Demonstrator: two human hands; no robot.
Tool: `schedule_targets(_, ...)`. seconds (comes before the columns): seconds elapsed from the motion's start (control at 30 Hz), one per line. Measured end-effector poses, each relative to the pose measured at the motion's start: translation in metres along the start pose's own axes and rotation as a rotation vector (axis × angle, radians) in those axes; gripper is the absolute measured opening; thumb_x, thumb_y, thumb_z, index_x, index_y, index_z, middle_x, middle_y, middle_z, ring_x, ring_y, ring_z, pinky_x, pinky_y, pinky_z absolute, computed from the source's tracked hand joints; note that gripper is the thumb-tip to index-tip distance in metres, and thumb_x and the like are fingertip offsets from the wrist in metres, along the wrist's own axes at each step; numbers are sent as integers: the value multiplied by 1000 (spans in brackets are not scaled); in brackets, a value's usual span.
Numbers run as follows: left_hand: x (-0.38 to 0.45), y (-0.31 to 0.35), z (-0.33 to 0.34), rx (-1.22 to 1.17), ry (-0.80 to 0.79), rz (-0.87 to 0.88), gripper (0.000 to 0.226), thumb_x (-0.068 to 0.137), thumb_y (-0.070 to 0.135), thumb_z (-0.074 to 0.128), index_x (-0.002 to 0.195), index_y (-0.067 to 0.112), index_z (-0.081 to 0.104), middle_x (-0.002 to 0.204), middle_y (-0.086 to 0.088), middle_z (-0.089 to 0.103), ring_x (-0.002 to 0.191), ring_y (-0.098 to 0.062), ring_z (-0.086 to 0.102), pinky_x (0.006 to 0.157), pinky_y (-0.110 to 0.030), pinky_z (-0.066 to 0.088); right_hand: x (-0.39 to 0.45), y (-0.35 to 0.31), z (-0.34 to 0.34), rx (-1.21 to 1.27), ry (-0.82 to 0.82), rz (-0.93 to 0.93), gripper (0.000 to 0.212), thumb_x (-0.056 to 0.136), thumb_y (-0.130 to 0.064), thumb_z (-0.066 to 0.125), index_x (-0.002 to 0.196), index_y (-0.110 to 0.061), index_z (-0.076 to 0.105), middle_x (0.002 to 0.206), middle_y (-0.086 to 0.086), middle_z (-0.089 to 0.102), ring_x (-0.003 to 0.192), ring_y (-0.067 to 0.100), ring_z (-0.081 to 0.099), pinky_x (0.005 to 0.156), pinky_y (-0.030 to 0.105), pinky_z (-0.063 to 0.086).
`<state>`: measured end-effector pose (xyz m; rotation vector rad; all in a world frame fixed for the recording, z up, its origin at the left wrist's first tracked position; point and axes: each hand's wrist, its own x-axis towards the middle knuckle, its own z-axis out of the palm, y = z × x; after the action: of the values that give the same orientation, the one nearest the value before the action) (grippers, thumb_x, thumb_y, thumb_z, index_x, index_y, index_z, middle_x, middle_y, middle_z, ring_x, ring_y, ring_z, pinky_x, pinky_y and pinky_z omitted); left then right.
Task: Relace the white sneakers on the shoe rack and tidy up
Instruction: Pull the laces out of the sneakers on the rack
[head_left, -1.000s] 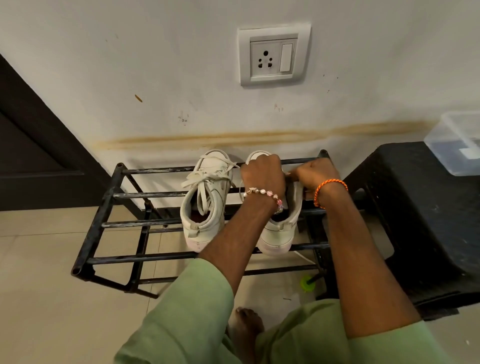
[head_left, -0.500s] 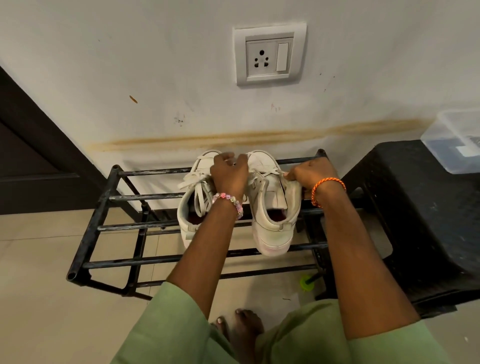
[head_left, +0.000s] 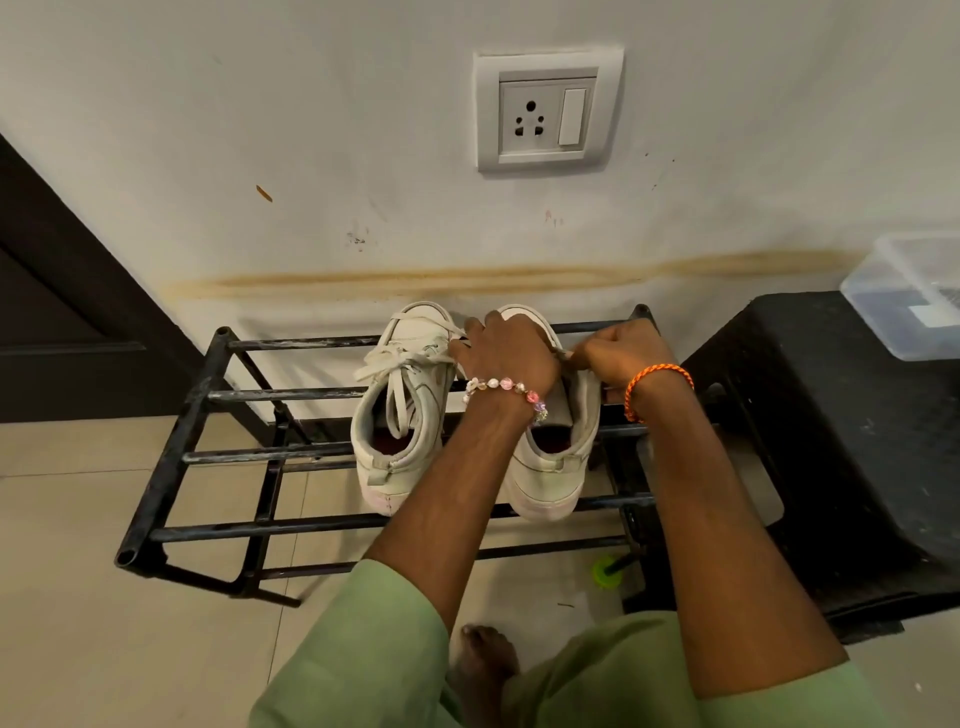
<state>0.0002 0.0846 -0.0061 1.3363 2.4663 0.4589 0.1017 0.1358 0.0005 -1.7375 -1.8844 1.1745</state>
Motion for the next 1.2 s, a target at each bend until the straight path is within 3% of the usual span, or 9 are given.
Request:
schedule_targets(0.4, -1, -2, 4, -128, 53, -38, 24, 83, 36, 62, 102, 26, 72, 126, -8, 47, 121, -31, 40, 100, -45, 29, -3, -1, -1, 64, -27, 25, 15, 75, -12, 71, 83, 1, 73, 91, 22, 69, 95, 38, 64, 83, 51, 54)
schedule_targets(0.53, 5, -18, -22, -748, -52, -126, 2, 72, 29, 71, 71, 27, 72, 106, -1, 69, 104, -22, 59, 95, -38, 45, -3, 0, -1, 99, -53, 38, 7, 76, -13, 73, 69, -14, 70, 86, 11, 70, 91, 31, 65, 87, 48, 53)
schedule_targets(0.63, 6, -22, -52, -1113, -92, -147, 10, 79, 13, 70, 88, 12, 73, 105, 1, 71, 94, -8, 60, 79, -25, 40, -2, 0, 0, 122, -52, 50, 7, 75, -15, 75, 70, -17, 70, 91, 10, 71, 92, 29, 65, 89, 47, 53)
schedule_targets(0.73, 10, -28, -71, -1457, -117, -159, 7, 83, 17, 65, 87, 19, 70, 104, 7, 68, 104, -10, 58, 88, -32, 31, -1, -1, 1, 107, -59, 45, 7, 74, -15, 74, 69, -13, 71, 88, 13, 71, 91, 31, 65, 87, 48, 53)
schedule_targets(0.87, 8, -31, -73, -1758, -182, -173, 15, 95, 10, 46, 83, 14, 54, 82, 0, 71, 90, -19, 66, 66, -20, 44, 0, -1, 2, 110, -63, 44, 8, 75, -14, 74, 69, -10, 71, 87, 14, 71, 92, 33, 65, 86, 50, 53)
schedule_targets(0.9, 6, -31, -71, -1718, -187, -193, 16, 96, 10, 43, 82, 13, 51, 70, 1, 67, 79, -19, 64, 67, -21, 43, 0, 0, 3, 116, -69, 44, 8, 75, -14, 74, 69, -10, 70, 86, 13, 70, 91, 33, 65, 87, 50, 52)
schedule_targets(0.97, 6, -30, -60, -1336, -129, -175, 9, 94, 13, 49, 86, 11, 54, 64, 3, 54, 66, -16, 54, 66, -24, 42, 0, 0, 3, 129, -77, 52, 8, 74, -14, 75, 68, -13, 70, 85, 11, 70, 91, 31, 65, 88, 50, 52)
schedule_targets(1.1, 3, -30, -32, -498, -170, -11, 33, 84, 20, 67, 116, 12, 62, 111, -3, 62, 94, -17, 59, 77, -23, 44, -1, -1, 2, 115, -69, 51, 6, 72, -15, 76, 70, -12, 72, 85, 12, 71, 90, 31, 66, 85, 49, 54)
schedule_targets(1.2, -2, -28, -22, -331, -146, 73, 23, 84, 22, 68, 103, 10, 73, 105, -8, 71, 94, -19, 64, 73, -20, 42, -3, -1, 1, 121, -77, 43, 6, 75, -13, 74, 72, -10, 70, 87, 13, 70, 92, 32, 65, 88, 50, 52)
